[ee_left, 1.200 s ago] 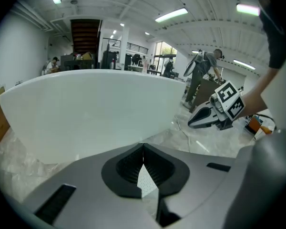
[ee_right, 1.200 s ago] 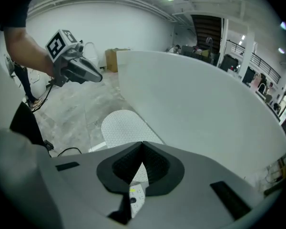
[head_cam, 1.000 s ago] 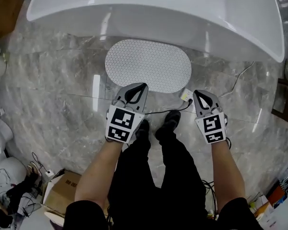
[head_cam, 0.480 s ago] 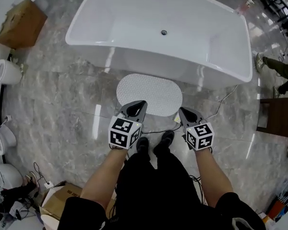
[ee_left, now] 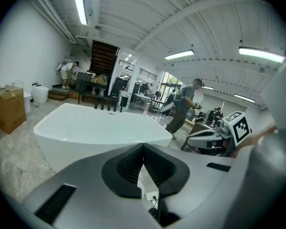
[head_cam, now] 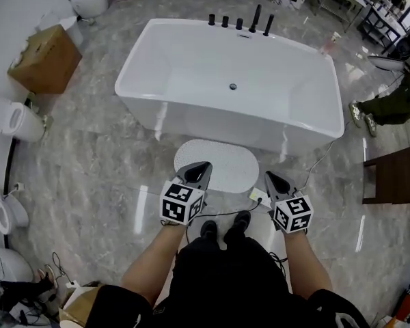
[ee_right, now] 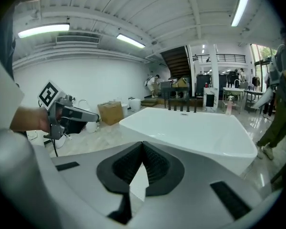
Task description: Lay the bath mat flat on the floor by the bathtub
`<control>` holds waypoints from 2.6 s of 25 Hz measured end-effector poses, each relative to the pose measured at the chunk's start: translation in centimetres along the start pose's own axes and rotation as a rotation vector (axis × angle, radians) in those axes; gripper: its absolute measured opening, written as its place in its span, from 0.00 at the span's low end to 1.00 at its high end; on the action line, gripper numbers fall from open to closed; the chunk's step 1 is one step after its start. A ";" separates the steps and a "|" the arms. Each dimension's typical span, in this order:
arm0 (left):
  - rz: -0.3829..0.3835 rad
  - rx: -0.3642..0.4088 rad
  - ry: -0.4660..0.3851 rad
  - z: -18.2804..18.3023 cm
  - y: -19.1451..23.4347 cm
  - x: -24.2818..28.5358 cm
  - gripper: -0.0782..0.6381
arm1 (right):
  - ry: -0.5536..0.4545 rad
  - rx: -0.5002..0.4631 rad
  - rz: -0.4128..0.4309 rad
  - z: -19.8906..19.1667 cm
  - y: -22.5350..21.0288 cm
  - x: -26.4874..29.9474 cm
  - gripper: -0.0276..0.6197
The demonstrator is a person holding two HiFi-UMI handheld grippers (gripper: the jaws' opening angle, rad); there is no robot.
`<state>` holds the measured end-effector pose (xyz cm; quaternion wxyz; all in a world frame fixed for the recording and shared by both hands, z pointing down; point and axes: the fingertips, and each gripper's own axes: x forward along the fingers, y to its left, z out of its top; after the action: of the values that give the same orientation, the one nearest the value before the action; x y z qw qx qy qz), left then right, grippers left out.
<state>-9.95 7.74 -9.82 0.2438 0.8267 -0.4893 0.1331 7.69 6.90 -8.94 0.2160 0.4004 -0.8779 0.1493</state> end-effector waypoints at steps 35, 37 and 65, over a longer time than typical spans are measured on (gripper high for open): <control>0.092 0.194 -0.324 17.5 -16.2 2.3 0.12 | -0.333 -0.111 0.112 10.3 -15.0 -15.7 0.06; 0.005 0.189 -0.395 19.7 -17.5 1.7 0.12 | -0.356 -0.105 0.108 11.3 -15.9 -15.8 0.06; 0.150 0.158 -0.285 17.9 -11.8 1.1 0.12 | -0.392 0.004 0.093 13.5 -14.6 -13.8 0.06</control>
<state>0.56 2.07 -27.65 0.0956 0.8151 -0.5670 0.0705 23.45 0.53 -26.17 0.0330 0.3813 -0.9204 0.0797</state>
